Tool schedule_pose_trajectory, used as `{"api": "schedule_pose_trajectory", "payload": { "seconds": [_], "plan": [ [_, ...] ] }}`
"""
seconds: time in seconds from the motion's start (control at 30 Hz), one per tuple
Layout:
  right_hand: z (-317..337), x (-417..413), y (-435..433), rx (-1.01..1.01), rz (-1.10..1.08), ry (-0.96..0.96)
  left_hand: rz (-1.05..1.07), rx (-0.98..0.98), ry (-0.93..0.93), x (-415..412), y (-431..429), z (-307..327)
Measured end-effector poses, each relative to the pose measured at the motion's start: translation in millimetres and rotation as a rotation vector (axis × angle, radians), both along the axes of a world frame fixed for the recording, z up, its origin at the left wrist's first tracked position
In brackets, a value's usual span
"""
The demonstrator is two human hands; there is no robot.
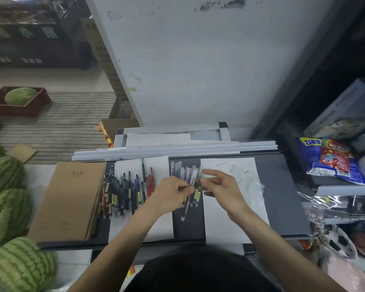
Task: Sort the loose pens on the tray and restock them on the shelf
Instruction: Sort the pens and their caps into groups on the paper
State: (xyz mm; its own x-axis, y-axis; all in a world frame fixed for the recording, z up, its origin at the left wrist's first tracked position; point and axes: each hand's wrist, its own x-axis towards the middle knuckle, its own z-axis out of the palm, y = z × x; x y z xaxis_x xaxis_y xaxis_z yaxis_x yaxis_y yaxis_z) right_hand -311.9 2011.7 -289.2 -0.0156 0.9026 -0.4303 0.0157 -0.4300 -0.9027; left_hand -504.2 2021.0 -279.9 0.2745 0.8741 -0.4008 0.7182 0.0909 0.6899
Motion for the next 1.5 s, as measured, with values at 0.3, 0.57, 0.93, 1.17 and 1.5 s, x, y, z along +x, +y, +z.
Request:
{"api": "schedule_pose_trajectory", "payload": {
  "seconds": [0.3, 0.57, 0.93, 1.17, 1.5],
  "plan": [
    [-51.8, 43.0, -23.2, -0.034, 0.332, -0.784, 0.138, 0.04, 0.207, 8.3, 40.1, -44.6],
    [-51.0, 68.0, -10.2, -0.021, 0.345, -1.103, 0.052, 0.043, 0.385, 30.7, 60.6, -57.3],
    [-61.0, 43.1, 21.8, 0.056, 0.471, -1.212, 0.043, 0.083, 0.434, 23.1, 60.2, -60.8],
    [-61.3, 28.3, 29.2, 0.092, 0.549, -1.335, 0.199, 0.079, 0.42, -22.4, 40.0, -67.2],
    [-46.2, 4.7, 33.0, 0.138, 0.528, -1.263, 0.478, -0.016, 0.416, -79.3, 8.2, -73.7]
  ]
}}
